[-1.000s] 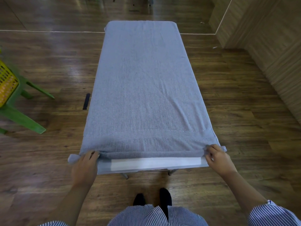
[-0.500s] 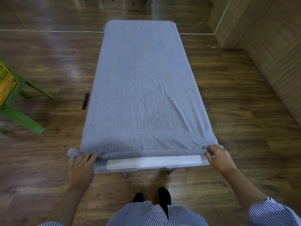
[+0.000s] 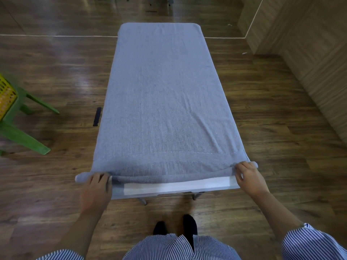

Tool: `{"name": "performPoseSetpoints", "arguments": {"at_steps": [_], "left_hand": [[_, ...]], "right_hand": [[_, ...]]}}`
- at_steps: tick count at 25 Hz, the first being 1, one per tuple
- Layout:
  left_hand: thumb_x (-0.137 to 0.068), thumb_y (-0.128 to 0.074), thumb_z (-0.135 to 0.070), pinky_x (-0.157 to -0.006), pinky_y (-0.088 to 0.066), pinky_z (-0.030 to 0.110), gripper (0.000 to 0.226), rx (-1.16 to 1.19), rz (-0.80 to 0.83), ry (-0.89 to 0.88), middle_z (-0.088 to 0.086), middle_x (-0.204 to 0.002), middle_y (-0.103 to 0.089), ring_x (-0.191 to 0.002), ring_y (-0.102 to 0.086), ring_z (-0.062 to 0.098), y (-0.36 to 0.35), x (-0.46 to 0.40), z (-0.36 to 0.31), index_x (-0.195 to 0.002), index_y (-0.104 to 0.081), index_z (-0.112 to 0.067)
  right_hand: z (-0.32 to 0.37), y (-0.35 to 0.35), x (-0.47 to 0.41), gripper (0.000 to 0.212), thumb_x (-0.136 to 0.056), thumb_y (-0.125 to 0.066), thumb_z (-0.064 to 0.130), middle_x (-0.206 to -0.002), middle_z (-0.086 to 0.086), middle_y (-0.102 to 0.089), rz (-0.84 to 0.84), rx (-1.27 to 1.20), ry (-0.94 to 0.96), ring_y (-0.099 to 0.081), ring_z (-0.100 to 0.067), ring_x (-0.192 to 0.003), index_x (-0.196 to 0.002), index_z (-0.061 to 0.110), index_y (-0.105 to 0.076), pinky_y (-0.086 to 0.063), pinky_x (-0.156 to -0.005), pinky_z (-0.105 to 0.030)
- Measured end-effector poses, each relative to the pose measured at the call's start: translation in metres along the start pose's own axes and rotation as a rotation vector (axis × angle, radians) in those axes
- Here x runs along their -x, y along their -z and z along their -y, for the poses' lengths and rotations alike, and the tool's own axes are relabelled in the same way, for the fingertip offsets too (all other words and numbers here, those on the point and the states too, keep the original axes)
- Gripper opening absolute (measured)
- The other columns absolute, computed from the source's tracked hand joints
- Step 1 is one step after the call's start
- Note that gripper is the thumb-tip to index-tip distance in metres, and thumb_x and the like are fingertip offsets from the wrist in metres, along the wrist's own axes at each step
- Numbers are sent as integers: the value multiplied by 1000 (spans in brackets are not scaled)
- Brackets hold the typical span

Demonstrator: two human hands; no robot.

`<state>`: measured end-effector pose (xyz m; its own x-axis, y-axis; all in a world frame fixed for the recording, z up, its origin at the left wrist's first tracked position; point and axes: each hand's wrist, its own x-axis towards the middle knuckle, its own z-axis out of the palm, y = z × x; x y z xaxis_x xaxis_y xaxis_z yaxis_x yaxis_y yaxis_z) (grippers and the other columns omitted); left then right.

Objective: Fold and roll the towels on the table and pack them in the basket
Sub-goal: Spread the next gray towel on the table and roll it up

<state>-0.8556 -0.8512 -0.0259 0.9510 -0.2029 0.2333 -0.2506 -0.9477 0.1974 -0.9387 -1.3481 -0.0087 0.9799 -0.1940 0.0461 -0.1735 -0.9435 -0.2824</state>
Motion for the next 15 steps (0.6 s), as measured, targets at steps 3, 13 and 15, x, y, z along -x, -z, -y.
{"name": "performPoseSetpoints", "arguments": {"at_steps": [3,13,15], "left_hand": [[-78,-40,-26,-67,-49,46,42,-30,42,-21,16,-101,-61,-87,-59,36,-4,7,8,-97,-68,-1],[-76,-47,-6,-59,-46,46,24,-34,57,-27,12,-79,-65,-72,-63,35,-1,-7,25,-85,-70,-3],[-76,-48,-7,-55,-44,43,22,-47,62,-51,12,-78,-61,-70,-60,35,-4,-8,30,-80,-70,-2]], "right_hand": [[-2,0,2,35,-58,-71,-11,-86,-7,-66,2,44,35,-59,-31,-85,-90,3,-67,-51,-55,-36],[-1,5,-2,10,-61,-69,-1,-58,-6,-61,-9,106,5,-59,-32,-58,-67,7,-69,-50,-60,-40],[-2,4,-1,7,-65,-60,9,-58,-4,-60,6,143,20,-59,-30,-58,-67,9,-67,-50,-61,-39]]}}
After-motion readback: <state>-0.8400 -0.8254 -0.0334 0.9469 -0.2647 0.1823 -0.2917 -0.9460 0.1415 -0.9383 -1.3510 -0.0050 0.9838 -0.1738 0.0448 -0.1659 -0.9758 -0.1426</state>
